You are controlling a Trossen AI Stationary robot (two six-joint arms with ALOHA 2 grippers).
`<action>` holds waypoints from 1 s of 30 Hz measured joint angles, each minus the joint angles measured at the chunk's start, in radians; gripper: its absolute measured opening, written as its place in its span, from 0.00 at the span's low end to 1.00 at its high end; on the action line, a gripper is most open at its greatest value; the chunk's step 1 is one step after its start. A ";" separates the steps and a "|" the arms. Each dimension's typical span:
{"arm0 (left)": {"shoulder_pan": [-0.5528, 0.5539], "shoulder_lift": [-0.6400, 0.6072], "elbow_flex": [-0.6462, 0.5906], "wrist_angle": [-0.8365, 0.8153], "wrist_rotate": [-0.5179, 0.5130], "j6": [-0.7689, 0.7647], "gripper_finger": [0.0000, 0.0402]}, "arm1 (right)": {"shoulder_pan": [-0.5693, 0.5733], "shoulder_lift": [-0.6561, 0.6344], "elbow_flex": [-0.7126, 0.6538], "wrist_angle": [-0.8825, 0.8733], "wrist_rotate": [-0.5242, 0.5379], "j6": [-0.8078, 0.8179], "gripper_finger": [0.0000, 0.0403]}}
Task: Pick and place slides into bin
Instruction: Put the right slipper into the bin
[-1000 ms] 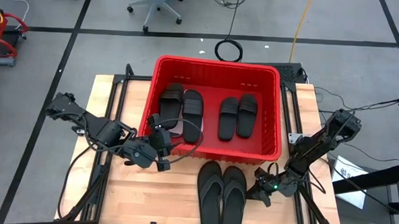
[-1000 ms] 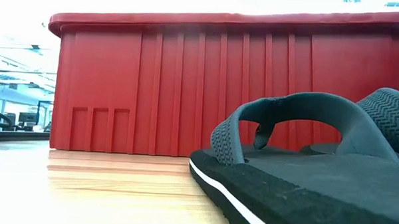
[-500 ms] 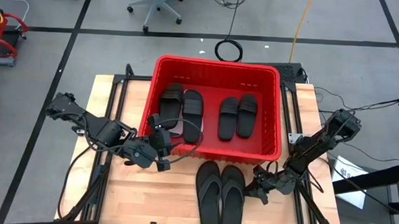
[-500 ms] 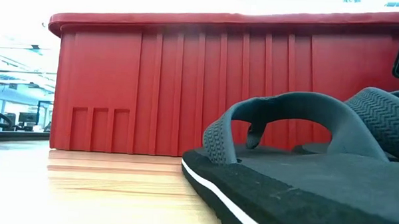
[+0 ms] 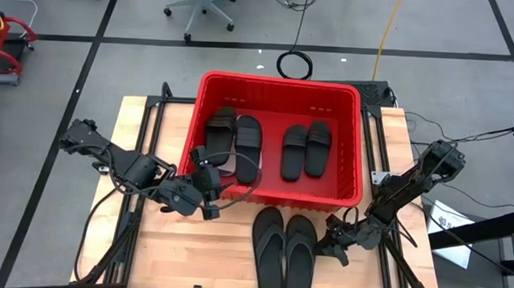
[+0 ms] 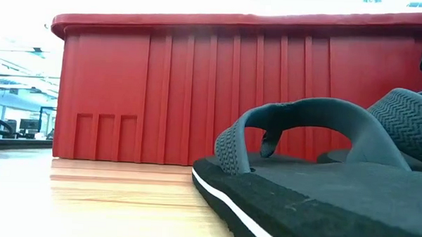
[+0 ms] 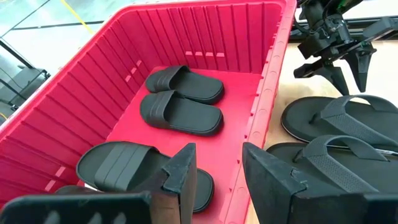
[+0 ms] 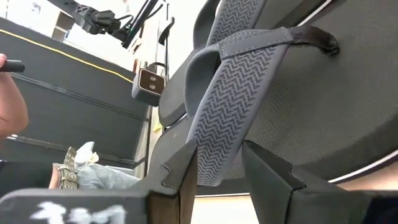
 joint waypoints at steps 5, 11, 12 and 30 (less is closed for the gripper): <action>0.000 0.000 0.000 0.000 0.000 0.000 0.32 | -0.006 0.000 0.000 -0.010 0.003 -0.014 0.29; 0.000 0.000 0.000 0.000 0.000 0.000 0.32 | -0.006 0.030 0.000 0.014 0.003 -0.024 0.29; 0.000 0.000 0.000 0.000 0.000 0.000 0.32 | -0.006 0.033 0.000 0.029 0.003 -0.040 0.29; 0.038 0.000 0.000 0.000 0.001 0.021 0.32 | -0.006 0.041 0.000 0.074 -0.002 -0.120 0.29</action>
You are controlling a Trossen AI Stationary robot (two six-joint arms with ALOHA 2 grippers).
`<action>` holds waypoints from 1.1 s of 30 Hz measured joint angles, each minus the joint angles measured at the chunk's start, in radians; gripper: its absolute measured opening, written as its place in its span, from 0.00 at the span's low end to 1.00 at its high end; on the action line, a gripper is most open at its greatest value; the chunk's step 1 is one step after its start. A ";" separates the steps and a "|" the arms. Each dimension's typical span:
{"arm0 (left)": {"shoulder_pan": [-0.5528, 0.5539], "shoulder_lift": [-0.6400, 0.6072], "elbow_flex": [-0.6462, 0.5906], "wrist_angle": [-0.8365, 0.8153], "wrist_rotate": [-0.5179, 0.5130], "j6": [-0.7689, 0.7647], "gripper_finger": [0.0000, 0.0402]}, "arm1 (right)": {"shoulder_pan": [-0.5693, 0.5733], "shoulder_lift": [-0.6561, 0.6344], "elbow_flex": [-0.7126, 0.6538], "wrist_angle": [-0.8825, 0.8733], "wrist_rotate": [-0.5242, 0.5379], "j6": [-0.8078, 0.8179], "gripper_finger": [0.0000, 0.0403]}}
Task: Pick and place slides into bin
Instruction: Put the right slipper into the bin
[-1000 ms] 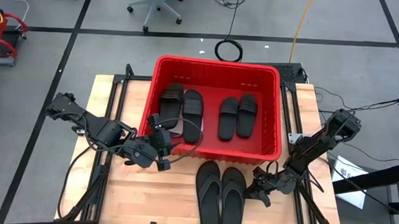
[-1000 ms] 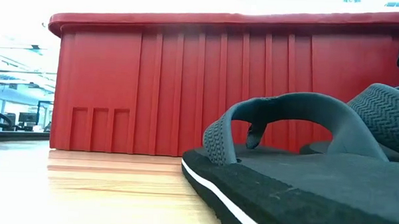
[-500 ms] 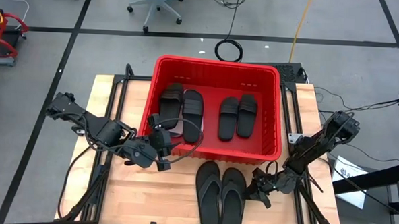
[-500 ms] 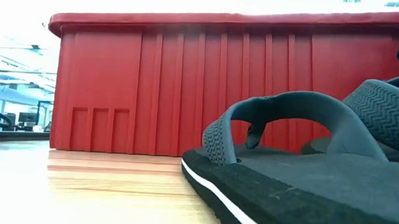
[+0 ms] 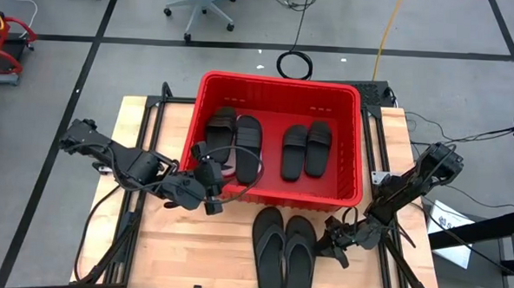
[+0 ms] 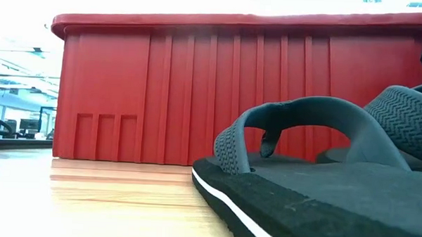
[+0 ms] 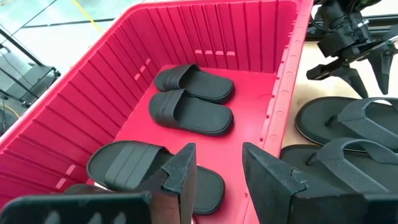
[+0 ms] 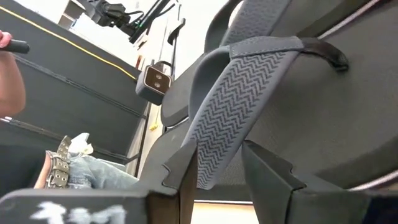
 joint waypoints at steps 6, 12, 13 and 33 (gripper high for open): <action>0.000 0.000 0.000 0.000 0.000 0.000 0.32 | -0.011 0.000 0.000 -0.023 0.000 0.031 0.29; 0.000 0.000 0.000 0.000 0.001 0.003 0.32 | -0.028 0.000 0.000 -0.022 0.000 0.020 0.29; 0.000 0.000 0.000 0.000 0.001 0.003 0.32 | -0.031 0.000 0.000 -0.022 -0.001 0.012 0.29; 0.000 0.000 0.000 0.000 0.006 0.007 0.32 | -0.037 -0.005 0.000 0.063 -0.104 -0.041 0.29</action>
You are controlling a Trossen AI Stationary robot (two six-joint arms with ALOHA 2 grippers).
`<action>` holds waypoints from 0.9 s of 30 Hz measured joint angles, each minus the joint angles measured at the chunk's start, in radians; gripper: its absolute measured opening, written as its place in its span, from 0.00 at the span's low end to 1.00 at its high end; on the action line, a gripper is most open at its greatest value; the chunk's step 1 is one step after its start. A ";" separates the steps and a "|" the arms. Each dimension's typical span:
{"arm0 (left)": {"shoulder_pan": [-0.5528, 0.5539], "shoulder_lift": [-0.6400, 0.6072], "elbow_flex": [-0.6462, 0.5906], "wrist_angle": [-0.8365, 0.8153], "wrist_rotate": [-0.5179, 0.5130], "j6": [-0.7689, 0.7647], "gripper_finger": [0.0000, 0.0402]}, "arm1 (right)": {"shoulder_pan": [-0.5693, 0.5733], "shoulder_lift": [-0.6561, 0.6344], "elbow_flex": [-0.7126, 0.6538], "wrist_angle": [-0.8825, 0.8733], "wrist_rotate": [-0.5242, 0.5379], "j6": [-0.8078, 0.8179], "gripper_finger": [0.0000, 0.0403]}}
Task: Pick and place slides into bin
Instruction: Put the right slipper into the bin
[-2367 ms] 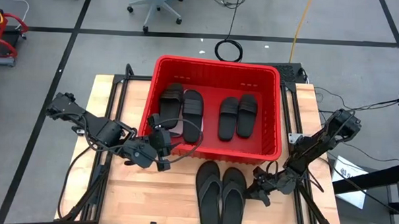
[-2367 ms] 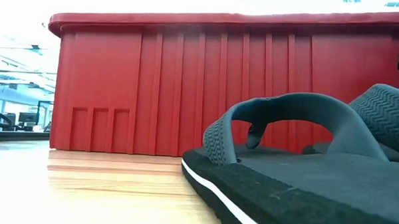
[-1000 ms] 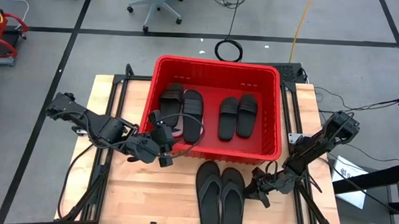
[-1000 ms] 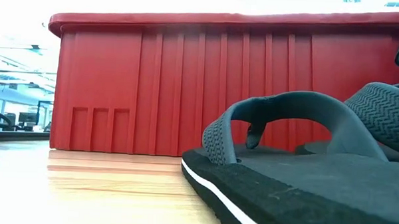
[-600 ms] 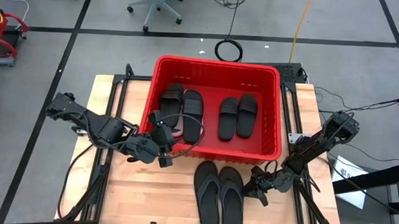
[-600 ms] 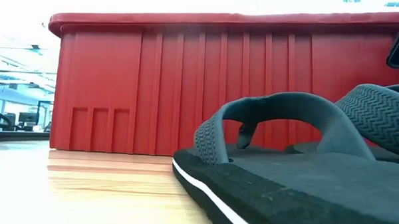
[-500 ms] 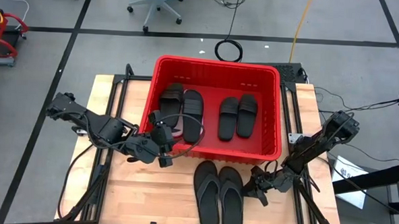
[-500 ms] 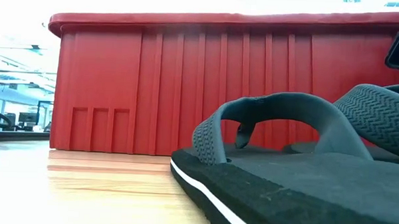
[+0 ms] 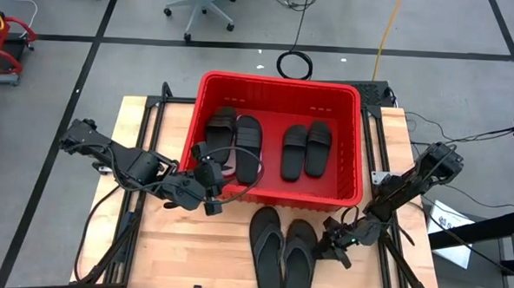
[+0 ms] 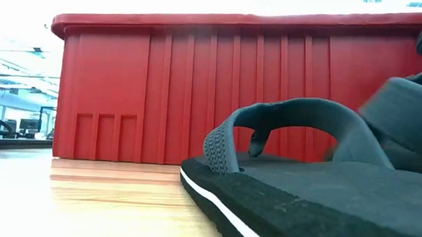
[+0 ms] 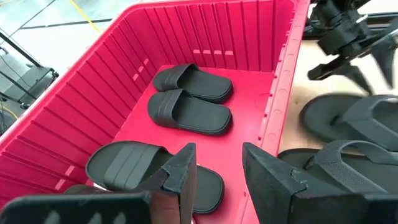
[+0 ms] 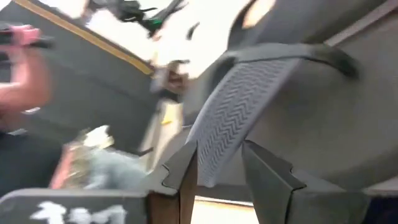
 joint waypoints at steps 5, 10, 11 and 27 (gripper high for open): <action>0.000 0.000 0.000 0.000 0.006 0.007 0.32 | 0.001 0.000 0.000 0.075 -0.082 -0.004 0.29; 0.000 0.000 0.000 0.000 0.023 0.007 0.32 | 0.001 0.000 0.000 0.073 -0.103 -0.004 0.29; 0.000 0.000 0.000 0.000 0.024 0.007 0.32 | 0.000 0.000 0.000 0.071 -0.102 -0.004 0.29; 0.000 0.000 0.000 0.000 0.025 0.031 0.32 | 0.001 -0.031 0.000 0.127 -0.159 0.050 0.29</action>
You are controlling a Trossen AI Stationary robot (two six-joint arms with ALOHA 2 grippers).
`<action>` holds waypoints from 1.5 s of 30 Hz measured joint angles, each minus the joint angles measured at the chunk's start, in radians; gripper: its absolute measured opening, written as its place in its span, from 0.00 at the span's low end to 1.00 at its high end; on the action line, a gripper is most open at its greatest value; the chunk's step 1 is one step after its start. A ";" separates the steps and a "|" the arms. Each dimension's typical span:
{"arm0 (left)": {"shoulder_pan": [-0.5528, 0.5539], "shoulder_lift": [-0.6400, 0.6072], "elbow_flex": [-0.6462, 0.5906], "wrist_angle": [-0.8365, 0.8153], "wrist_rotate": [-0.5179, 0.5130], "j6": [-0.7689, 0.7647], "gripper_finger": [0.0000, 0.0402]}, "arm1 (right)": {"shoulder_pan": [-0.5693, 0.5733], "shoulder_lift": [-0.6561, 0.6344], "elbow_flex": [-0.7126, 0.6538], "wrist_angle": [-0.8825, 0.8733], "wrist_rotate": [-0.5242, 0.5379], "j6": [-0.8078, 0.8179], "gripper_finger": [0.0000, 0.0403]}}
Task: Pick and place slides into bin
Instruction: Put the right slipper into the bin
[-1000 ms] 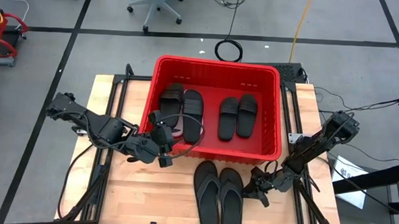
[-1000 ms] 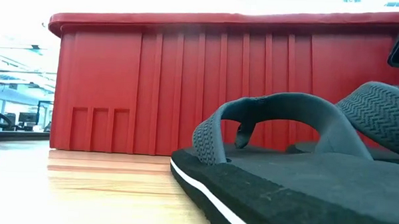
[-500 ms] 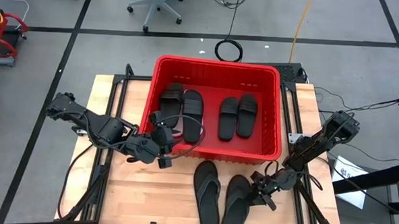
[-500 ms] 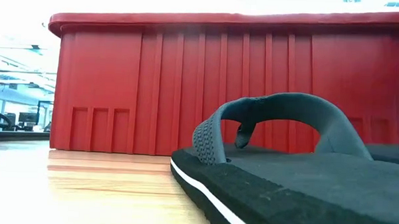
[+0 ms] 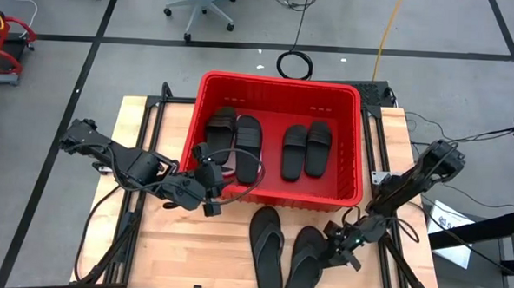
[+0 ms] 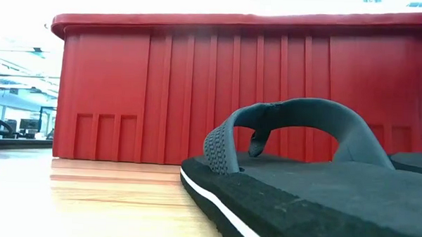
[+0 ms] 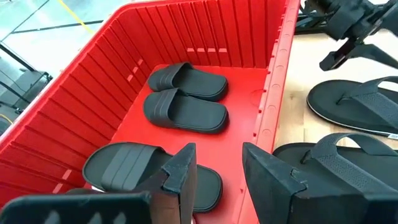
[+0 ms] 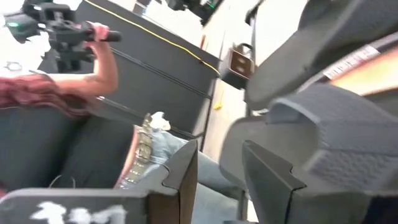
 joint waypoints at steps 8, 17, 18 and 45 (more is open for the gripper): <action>0.000 0.000 0.000 0.000 0.004 0.002 0.32 | 0.000 -0.100 0.000 -0.286 0.055 -0.003 0.29; 0.000 0.000 0.000 0.000 0.018 0.002 0.32 | 0.000 -0.130 -0.002 -0.443 0.056 0.076 0.29; 0.000 0.000 0.000 0.000 0.018 0.002 0.32 | 0.000 -0.130 -0.002 -0.443 0.055 0.076 0.29; 0.000 0.000 0.000 0.000 0.022 0.001 0.32 | 0.000 0.048 -0.002 -0.211 0.046 0.134 0.29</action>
